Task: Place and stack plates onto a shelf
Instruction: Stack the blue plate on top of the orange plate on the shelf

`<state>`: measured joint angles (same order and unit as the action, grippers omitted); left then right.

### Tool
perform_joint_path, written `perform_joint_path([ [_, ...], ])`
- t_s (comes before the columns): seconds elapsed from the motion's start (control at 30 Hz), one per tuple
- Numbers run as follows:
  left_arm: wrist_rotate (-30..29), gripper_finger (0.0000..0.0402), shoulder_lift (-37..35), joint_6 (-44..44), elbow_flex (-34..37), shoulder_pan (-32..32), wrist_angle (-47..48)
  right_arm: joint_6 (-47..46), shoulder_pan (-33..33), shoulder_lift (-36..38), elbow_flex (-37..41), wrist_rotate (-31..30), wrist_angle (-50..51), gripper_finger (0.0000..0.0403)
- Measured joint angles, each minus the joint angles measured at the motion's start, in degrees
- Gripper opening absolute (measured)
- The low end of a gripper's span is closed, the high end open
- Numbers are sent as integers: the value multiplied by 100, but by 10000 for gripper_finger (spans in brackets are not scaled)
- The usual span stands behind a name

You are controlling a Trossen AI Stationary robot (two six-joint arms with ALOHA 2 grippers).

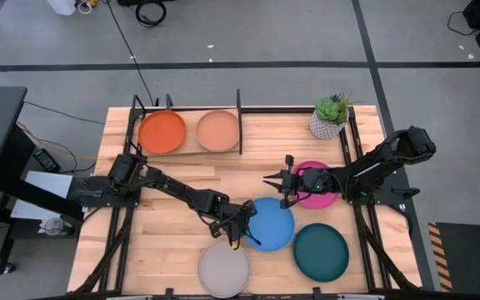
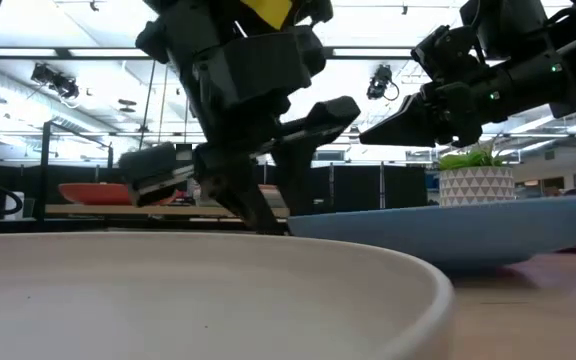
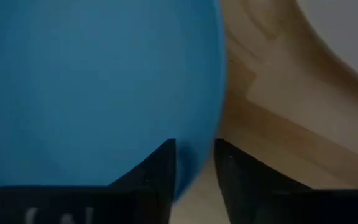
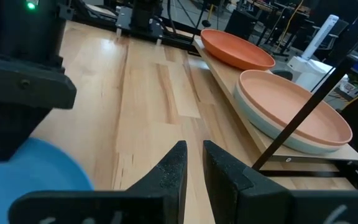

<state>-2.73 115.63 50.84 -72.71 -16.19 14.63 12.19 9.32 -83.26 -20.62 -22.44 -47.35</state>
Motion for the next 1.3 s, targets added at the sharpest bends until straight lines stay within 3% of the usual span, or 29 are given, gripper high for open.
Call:
perform_joint_path([
  [0.23,-41,15,-205,-96,-52,-5,287,-1,-2,0,0,0,35,58],
  [0.4,-106,18,-600,-874,-287,0,1393,0,0,0,0,0,72,58],
  [0.63,-104,16,-1633,-3311,-385,24,3516,0,0,0,0,0,86,58],
  [0.77,-865,16,-2048,-4566,-380,-21,4686,-2,0,0,0,0,21,58],
  [1.0,-3114,16,-2562,-5913,-367,78,5814,2,-1,0,-2,0,-61,58],
  [1.13,-3406,16,-2824,-6255,-206,419,5907,103,0,0,-2,0,-60,58],
  [1.3,-3408,16,-3303,-6325,783,1140,5603,151,-2,0,-2,0,-60,58],
])
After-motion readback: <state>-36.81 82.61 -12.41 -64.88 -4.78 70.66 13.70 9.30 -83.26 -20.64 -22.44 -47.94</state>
